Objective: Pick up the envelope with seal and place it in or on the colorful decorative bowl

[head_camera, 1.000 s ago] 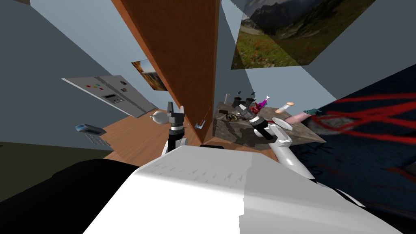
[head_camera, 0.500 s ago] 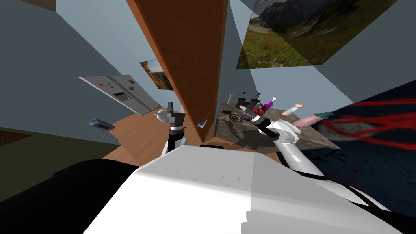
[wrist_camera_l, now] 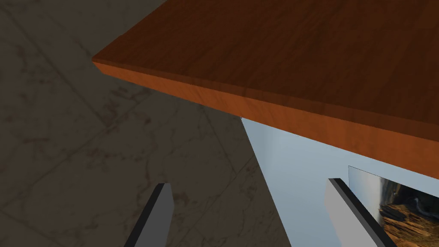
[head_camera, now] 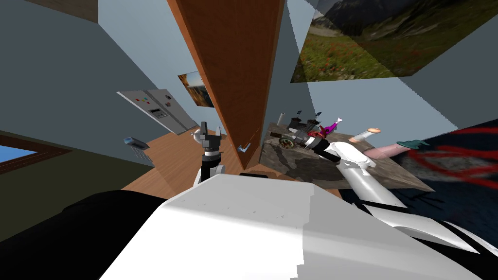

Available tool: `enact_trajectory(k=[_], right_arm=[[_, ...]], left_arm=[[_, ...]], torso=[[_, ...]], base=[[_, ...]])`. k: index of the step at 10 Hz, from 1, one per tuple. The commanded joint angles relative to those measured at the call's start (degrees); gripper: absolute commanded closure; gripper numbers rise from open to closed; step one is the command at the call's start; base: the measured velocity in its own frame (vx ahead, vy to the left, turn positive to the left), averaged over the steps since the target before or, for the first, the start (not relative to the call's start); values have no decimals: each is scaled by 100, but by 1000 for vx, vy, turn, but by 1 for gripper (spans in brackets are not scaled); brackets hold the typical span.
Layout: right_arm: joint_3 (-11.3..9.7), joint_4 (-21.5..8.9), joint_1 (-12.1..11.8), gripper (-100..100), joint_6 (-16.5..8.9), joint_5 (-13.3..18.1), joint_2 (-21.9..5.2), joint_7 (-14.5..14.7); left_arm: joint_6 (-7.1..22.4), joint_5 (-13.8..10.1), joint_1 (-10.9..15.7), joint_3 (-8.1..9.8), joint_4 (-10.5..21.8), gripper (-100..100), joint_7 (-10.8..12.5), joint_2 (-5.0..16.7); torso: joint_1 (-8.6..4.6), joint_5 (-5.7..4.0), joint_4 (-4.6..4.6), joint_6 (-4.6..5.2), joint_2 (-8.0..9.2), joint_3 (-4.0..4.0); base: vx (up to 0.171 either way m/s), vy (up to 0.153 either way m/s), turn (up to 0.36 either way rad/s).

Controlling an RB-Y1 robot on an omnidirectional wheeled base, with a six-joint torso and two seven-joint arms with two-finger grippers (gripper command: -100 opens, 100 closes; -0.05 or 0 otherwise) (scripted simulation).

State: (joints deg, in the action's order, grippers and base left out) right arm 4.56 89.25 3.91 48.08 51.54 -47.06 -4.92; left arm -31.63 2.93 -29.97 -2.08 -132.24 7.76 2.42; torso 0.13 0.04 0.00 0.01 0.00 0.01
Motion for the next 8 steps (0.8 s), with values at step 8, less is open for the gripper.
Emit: enact_trajectory(k=[8], right_arm=[[30,-1409,336,-100,1032,1517,-1047,365]], left_arm=[[0,0,-1,1,0,0,0,0]], torso=[[-6,-2,-1,6,-3,-2]], base=[[22,35,110]])
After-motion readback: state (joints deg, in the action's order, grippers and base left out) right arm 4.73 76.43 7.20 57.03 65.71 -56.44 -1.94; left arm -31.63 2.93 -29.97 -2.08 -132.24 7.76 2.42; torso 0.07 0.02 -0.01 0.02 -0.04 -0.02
